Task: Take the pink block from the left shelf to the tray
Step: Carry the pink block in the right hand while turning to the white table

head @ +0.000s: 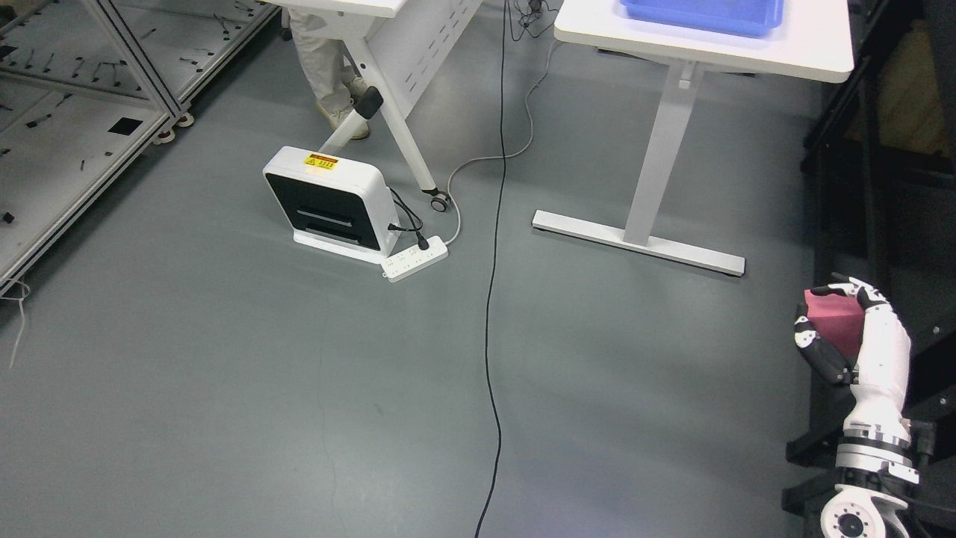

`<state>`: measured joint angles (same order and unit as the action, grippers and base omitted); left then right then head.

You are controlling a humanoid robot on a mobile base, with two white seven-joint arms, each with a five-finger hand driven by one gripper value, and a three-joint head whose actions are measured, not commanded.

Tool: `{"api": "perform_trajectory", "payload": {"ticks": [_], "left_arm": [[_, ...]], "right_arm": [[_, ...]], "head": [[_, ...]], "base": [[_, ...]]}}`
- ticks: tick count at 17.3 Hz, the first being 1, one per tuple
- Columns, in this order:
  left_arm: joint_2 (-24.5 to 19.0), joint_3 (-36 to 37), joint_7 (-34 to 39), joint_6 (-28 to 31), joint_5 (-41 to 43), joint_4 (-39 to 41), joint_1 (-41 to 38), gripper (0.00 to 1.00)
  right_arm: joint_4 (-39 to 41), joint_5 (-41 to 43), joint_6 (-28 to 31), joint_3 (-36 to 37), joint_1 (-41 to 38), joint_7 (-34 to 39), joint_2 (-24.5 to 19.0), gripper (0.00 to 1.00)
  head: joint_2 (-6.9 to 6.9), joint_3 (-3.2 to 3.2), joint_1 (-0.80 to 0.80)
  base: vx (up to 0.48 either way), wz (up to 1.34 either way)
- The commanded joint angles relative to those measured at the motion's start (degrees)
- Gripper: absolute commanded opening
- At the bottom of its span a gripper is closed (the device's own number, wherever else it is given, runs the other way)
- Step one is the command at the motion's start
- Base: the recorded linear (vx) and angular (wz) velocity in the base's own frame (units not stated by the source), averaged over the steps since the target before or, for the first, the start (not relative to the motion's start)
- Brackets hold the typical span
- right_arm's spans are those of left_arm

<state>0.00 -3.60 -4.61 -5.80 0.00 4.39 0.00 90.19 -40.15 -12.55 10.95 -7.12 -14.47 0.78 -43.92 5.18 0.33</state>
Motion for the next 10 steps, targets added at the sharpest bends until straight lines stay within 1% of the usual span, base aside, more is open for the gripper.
{"api": "perform_trajectory", "payload": {"ticks": [1, 6, 10], "left_arm": [[-1.0, 0.0, 0.04, 0.0, 0.09, 0.0, -0.53, 1.0], [-1.0, 0.0, 0.04, 0.0, 0.09, 0.0, -0.53, 1.0], [-1.0, 0.0, 0.04, 0.0, 0.09, 0.0, -0.53, 1.0]], "right_arm": [[0.07, -0.02, -0.11, 0.21, -1.05, -0.03, 0.22, 0.04], [0.16, 0.07, -0.2, 1.44, -1.67, -0.21, 0.22, 0.04], [0.24, 0.34, -0.2, 1.36, -2.81, -0.91, 0.22, 0.04]], "head": [[0.0, 0.0, 0.0], [0.0, 0.0, 0.0], [0.0, 0.0, 0.0]], "base": [[0.108, 0.29], [0.137, 0.24], [0.199, 0.09]]}}
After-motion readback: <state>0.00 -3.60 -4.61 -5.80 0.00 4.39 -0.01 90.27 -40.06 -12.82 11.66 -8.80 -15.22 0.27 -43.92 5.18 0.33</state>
